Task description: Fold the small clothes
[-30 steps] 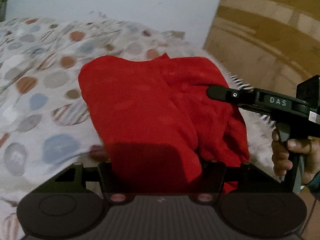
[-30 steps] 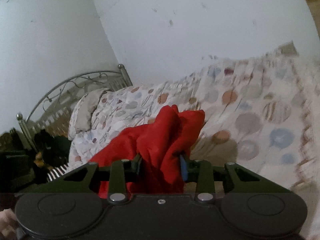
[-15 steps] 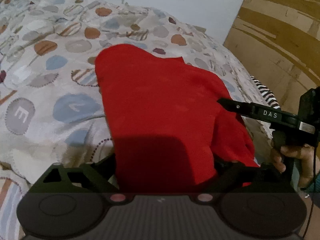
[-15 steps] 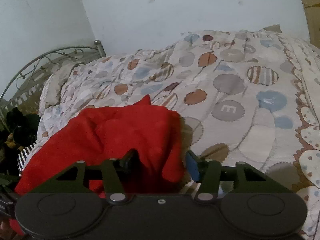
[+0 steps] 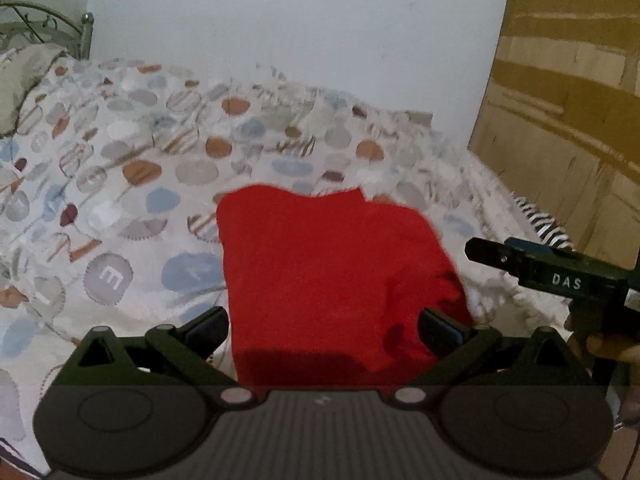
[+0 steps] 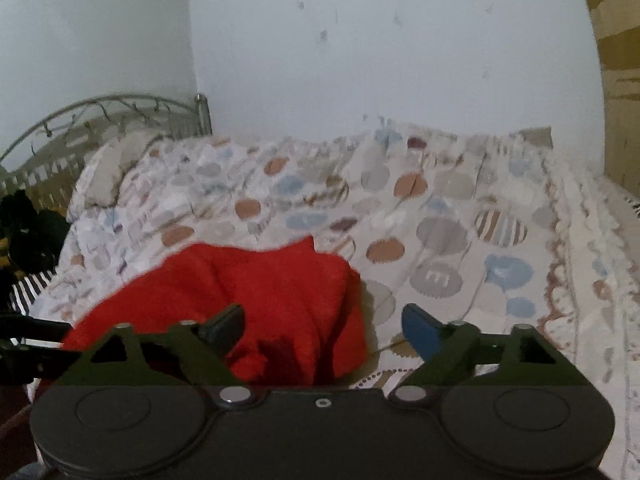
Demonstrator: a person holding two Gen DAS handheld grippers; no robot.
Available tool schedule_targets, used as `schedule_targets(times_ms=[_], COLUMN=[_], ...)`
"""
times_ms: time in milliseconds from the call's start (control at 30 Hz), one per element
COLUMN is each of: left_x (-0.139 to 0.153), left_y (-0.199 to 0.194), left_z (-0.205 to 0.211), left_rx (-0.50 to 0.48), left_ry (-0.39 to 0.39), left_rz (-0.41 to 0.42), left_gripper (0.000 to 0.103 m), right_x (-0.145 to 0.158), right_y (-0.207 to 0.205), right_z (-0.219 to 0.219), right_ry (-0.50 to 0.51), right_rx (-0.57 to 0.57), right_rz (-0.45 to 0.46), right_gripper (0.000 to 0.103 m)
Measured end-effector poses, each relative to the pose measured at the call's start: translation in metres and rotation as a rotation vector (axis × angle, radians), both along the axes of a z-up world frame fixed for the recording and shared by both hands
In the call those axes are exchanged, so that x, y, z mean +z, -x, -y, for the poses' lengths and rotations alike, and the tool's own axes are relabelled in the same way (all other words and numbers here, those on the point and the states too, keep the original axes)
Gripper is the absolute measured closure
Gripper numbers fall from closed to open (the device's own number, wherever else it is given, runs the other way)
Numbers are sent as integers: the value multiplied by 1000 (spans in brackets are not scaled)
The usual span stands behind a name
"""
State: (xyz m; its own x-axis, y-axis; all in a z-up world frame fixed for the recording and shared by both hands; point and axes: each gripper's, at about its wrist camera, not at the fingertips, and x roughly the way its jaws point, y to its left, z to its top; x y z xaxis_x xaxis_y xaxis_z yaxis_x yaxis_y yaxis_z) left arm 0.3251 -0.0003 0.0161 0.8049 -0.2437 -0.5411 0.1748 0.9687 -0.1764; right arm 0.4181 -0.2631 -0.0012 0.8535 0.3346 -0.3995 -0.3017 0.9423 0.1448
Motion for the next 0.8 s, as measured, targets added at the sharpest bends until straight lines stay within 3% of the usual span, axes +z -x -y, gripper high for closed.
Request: schedule_targets(times_ms=[200,467,800], left_x=[29,55,61], left_y=[41,104,190], left_z=[5,3,1], left_rx=[19,90,150], left_ry=[-29,-16,-39], left_rz=[79,201,274], left_gripper=[0,0,0], right_x=[34,70,80], right_y=[45,123,226], right_z=[2,-5,-3], right_ry=[-26,-6,12], right_rx=[4,13,-19], right_rz=[101,241,353], right_gripper=[1,1,0])
